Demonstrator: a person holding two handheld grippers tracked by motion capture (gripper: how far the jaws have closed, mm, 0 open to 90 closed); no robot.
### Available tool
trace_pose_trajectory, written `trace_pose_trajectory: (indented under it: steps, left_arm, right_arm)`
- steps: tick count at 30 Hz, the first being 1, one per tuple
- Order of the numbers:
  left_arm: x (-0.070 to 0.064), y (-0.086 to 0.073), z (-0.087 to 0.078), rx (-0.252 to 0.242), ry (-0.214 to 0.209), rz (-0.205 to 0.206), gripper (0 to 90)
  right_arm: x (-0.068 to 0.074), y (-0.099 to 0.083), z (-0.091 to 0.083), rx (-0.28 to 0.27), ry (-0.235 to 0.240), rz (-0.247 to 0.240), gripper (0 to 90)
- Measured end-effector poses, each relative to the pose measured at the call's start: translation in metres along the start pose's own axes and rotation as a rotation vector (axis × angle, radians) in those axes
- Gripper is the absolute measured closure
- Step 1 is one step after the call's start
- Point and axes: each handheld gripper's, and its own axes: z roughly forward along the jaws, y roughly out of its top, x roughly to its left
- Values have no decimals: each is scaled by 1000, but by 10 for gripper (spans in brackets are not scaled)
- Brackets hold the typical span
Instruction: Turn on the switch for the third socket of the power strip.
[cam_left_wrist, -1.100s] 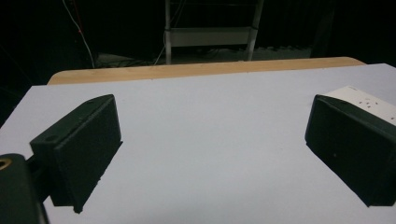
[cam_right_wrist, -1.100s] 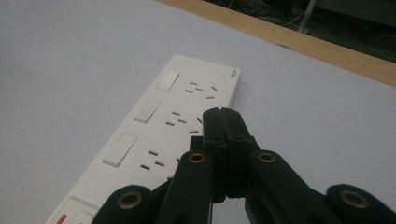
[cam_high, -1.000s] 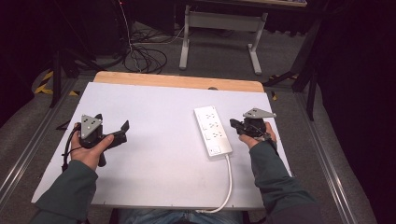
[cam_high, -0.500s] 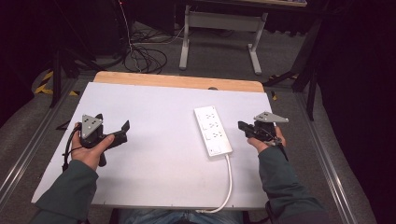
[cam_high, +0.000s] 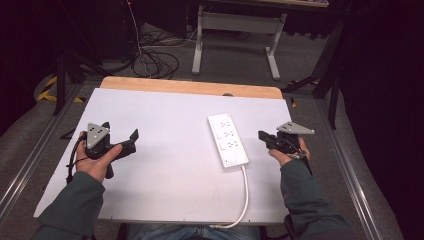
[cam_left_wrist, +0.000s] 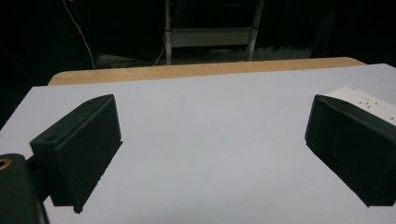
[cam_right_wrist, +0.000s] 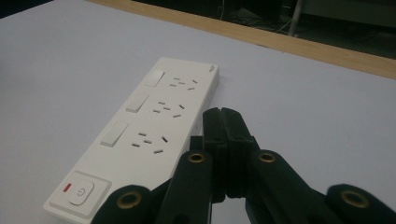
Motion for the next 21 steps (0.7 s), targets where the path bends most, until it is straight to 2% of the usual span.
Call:
trace_pose_trajectory:
  steps: [5, 14, 16, 21]
  left_arm:
    - [0, 0, 0, 0, 1, 2, 41]
    - [0, 0, 0, 1, 3, 0, 42]
    - [0, 0, 0, 1, 2, 3, 42]
    - [0, 0, 0, 1, 4, 2, 42]
  right_arm:
    - [-1, 0, 0, -13, 2, 12, 870]
    - [-3, 0, -1, -51, 6, 33, 719]
    - [-3, 0, -2, -74, 8, 41, 688]
    - [0, 2, -3, -129, 19, 11, 662]
